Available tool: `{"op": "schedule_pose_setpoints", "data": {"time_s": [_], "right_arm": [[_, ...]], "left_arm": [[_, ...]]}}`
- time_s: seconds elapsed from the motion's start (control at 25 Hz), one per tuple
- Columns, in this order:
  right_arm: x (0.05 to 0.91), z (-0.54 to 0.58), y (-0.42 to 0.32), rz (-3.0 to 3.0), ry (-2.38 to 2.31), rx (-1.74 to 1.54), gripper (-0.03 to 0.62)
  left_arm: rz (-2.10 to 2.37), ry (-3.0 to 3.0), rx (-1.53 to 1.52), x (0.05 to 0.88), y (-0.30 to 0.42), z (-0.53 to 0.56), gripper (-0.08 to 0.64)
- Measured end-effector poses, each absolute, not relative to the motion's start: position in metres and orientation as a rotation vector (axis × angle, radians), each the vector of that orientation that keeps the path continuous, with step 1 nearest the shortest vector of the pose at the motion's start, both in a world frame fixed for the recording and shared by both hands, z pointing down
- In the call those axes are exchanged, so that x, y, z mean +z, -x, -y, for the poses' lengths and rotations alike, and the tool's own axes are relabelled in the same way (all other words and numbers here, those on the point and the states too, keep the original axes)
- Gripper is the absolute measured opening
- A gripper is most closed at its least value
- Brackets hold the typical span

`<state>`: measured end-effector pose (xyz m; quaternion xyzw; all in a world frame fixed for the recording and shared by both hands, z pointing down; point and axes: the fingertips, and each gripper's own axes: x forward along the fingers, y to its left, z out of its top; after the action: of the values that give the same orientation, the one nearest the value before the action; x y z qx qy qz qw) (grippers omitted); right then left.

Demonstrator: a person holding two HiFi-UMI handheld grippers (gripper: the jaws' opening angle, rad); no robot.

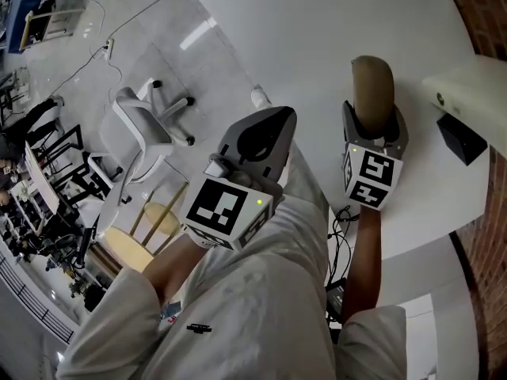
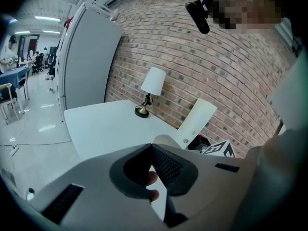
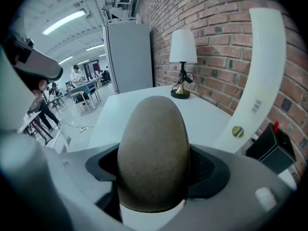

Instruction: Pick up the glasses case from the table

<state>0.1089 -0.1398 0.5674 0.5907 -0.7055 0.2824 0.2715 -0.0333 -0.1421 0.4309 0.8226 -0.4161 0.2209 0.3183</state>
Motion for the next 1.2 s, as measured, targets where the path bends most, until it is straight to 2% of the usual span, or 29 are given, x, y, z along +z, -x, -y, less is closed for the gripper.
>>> {"op": "schedule_pose_setpoints", "data": {"time_s": [0.96, 1.2], "right_arm": [[0.422, 0.110, -0.122, 2.049, -1.802, 0.684, 0.405], [0.369, 0.106, -0.121, 2.140, -1.848, 0.572, 0.408]], "left_arm": [[1.144, -2.266, 0.508, 0.354, 0.035, 0.134, 0.008], [1.167, -2.301, 0.456, 0.329, 0.040, 0.132, 0.008]]}}
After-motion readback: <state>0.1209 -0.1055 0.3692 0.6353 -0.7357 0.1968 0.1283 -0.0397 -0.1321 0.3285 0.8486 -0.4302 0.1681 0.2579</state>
